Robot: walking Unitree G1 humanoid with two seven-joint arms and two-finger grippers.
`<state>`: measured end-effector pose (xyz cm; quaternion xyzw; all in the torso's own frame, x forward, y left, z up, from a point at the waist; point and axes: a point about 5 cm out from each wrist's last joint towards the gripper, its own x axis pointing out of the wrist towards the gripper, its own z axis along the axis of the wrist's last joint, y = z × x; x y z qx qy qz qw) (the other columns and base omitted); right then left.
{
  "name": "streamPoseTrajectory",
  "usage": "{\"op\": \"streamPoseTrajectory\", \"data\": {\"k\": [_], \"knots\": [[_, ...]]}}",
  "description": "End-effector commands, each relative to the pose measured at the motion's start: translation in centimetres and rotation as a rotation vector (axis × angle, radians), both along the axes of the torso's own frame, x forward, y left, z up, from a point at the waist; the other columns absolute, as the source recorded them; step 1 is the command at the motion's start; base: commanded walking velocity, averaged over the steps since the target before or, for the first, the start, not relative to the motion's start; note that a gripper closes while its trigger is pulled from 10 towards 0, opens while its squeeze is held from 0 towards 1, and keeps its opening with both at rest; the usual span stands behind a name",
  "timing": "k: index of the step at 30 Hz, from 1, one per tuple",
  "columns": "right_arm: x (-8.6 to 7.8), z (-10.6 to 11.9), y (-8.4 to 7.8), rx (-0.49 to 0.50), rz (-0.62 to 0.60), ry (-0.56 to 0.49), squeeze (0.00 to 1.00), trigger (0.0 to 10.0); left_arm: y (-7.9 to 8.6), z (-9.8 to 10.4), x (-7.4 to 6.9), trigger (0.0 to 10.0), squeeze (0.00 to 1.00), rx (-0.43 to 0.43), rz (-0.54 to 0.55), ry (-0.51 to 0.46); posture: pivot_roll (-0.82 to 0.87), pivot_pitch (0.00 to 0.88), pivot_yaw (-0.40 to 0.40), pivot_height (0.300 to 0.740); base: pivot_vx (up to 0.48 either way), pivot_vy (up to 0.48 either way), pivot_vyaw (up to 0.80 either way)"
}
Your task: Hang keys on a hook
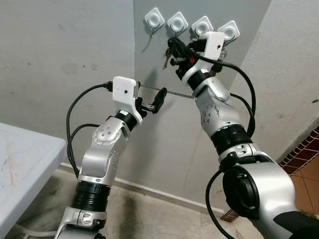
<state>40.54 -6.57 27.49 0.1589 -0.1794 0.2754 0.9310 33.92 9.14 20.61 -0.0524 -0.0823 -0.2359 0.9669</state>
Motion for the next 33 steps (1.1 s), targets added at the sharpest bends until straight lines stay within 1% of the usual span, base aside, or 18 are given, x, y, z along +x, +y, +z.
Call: {"op": "streamPoseTrajectory", "data": {"k": [1,6,11,19,23,30,33], "knots": [[0.14,1.25,-0.13,0.035,-0.009,-0.028,0.0,10.0,-0.13,0.26,-0.17,10.0,0.0,-0.007,0.003,-0.004,0.08,0.0,-0.075,0.74,0.0,0.0,0.0],[0.25,1.5,-0.23,0.067,-0.01,-0.02,0.0,10.0,-0.13,0.26,-0.18,10.0,0.0,-0.007,0.003,-0.002,0.08,0.0,-0.075,0.74,0.0,0.0,0.0],[0.52,1.89,-0.54,0.091,-0.045,-0.003,0.0,10.0,-0.16,0.27,-0.13,10.0,0.0,-0.01,0.005,0.001,0.08,0.0,-0.077,0.74,0.0,0.0,0.0],[0.83,1.26,-0.89,0.077,-0.082,0.051,0.0,10.0,-0.13,0.33,0.01,10.0,0.0,-0.011,0.007,0.002,0.08,0.0,-0.073,0.74,0.0,0.0,0.0],[0.88,1.19,-0.97,0.073,-0.088,0.058,0.0,10.0,-0.15,0.35,0.07,10.0,0.0,-0.013,0.008,0.003,0.08,0.0,-0.071,0.74,0.0,0.0,0.0],[1.02,1.31,-1.05,0.088,-0.094,0.079,0.0,10.0,-0.25,0.47,0.12,10.0,0.0,-0.017,0.008,0.001,0.08,0.0,-0.073,0.74,0.0,0.0,0.0],[1.1,1.33,-1.11,0.114,-0.096,0.098,0.0,10.0,-0.22,0.47,0.11,10.0,0.0,-0.019,0.011,0.001,0.08,0.0,-0.074,0.74,0.0,0.0,0.0]]}}
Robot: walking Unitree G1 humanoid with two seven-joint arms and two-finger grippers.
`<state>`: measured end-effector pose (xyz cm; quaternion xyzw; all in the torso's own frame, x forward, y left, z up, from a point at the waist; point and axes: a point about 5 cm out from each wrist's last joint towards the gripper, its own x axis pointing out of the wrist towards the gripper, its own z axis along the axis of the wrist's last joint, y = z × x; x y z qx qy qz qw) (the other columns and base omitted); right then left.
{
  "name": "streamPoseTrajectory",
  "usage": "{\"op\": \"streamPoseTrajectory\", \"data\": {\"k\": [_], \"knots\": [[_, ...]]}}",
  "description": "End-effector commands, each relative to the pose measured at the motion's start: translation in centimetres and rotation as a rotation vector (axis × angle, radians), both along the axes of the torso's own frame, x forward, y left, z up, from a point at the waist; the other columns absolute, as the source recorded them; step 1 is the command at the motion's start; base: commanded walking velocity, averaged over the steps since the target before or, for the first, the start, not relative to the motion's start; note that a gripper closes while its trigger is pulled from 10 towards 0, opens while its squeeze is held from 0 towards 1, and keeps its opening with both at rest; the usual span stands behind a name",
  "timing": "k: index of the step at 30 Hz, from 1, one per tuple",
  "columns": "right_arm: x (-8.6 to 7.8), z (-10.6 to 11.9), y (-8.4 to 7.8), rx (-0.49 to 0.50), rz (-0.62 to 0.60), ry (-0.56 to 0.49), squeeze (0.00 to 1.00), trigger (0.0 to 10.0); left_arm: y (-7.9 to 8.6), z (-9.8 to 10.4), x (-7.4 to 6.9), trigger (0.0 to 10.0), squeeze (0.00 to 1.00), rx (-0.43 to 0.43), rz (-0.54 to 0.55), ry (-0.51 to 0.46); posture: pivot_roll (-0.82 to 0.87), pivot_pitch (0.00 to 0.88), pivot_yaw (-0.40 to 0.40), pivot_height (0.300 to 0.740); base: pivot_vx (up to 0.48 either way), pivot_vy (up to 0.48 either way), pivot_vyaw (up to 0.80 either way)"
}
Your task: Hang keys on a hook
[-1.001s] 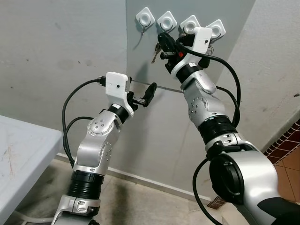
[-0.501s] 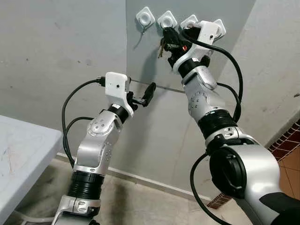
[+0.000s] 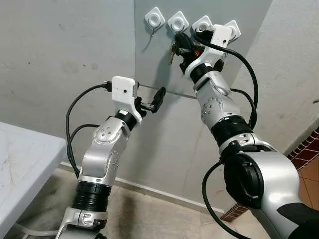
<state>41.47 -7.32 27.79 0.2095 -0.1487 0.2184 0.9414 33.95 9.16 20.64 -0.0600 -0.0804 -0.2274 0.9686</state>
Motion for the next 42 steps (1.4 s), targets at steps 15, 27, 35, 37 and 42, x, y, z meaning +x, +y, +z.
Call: {"op": "streamPoseTrajectory", "data": {"k": [15,27,35,37,42], "knots": [[0.5,0.4,-1.2,0.179,-0.01,0.083,0.0,10.0,0.1,0.4,0.1,10.0,0.0,-0.002,0.016,-0.01,0.09,0.0,-0.081,0.74,0.0,0.0,0.0],[0.3,-1.6,-1.7,0.186,-0.009,0.116,1.0,10.0,0.3,0.3,0.1,10.0,0.0,0.007,0.036,-0.01,0.09,0.0,-0.081,0.74,0.0,0.0,0.0],[-0.2,-4.2,-2.4,0.14,-0.043,0.128,1.0,10.0,0.5,-1.3,0.2,10.0,0.0,-0.008,0.074,0.033,0.09,0.0,-0.075,0.74,0.0,0.0,0.0],[-0.7,-5.5,-2.6,0.049,-0.065,0.101,1.0,10.0,0.7,-2.5,0.2,10.0,0.0,-0.003,0.096,0.062,0.09,0.0,-0.075,0.74,0.0,0.0,0.0],[-2.5,-10.0,-3.5,-0.158,-0.083,0.083,0.0,10.0,1.3,-5.8,0.1,10.0,0.0,0.023,0.15,0.146,0.09,0.0,-0.075,0.74,0.0,0.0,0.0]]}}
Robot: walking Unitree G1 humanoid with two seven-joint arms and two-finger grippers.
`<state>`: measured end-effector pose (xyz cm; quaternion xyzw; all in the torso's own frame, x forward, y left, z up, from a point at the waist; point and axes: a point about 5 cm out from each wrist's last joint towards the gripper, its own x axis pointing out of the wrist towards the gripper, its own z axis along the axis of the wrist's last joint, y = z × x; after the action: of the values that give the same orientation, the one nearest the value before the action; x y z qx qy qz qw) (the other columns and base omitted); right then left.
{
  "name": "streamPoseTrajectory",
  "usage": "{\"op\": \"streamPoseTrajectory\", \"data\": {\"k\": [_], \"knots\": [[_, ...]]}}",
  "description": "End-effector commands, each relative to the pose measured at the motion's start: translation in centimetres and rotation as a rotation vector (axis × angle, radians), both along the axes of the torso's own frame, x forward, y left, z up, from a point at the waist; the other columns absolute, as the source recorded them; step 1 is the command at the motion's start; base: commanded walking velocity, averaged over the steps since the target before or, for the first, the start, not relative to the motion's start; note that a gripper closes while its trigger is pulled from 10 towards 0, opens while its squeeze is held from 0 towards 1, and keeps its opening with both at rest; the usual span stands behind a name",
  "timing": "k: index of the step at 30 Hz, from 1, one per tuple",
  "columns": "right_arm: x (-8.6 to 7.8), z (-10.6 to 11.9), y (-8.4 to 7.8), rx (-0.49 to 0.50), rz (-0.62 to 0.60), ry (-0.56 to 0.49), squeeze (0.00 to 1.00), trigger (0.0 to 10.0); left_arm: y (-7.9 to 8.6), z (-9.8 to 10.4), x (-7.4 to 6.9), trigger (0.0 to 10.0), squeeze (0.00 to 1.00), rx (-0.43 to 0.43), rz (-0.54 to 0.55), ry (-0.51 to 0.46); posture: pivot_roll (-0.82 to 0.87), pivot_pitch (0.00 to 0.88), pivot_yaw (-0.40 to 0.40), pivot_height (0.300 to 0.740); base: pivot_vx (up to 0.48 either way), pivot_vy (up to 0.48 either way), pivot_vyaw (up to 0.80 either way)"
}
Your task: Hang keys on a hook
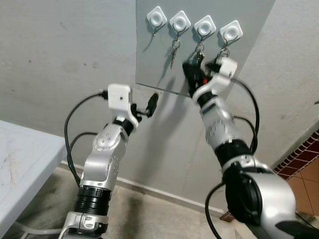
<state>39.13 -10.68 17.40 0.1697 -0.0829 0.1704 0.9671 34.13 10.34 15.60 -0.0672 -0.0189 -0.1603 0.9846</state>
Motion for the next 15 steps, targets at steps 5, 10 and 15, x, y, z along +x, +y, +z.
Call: {"op": "streamPoseTrajectory", "data": {"k": [5,10,15], "knots": [[-2.2,-4.4,-1.2,-0.191,0.034,0.03,0.0,10.0,0.7,-3.5,-0.6,10.0,0.0,0.041,0.05,0.049,0.08,0.0,-0.072,0.74,0.0,0.0,0.0],[-4.3,-8.8,-2.8,-0.281,-0.005,0.151,0.0,10.0,1.1,-7.0,-1.1,10.0,0.0,0.039,0.072,0.153,0.07,0.0,-0.069,0.74,0.0,0.0,0.0],[-8.4,-15.1,-5.3,-0.381,-0.097,0.383,0.0,10.0,1.7,-12.9,-3.4,10.0,0.0,0.101,0.087,0.352,0.07,0.0,-0.054,0.74,0.0,0.0,0.0]]}}
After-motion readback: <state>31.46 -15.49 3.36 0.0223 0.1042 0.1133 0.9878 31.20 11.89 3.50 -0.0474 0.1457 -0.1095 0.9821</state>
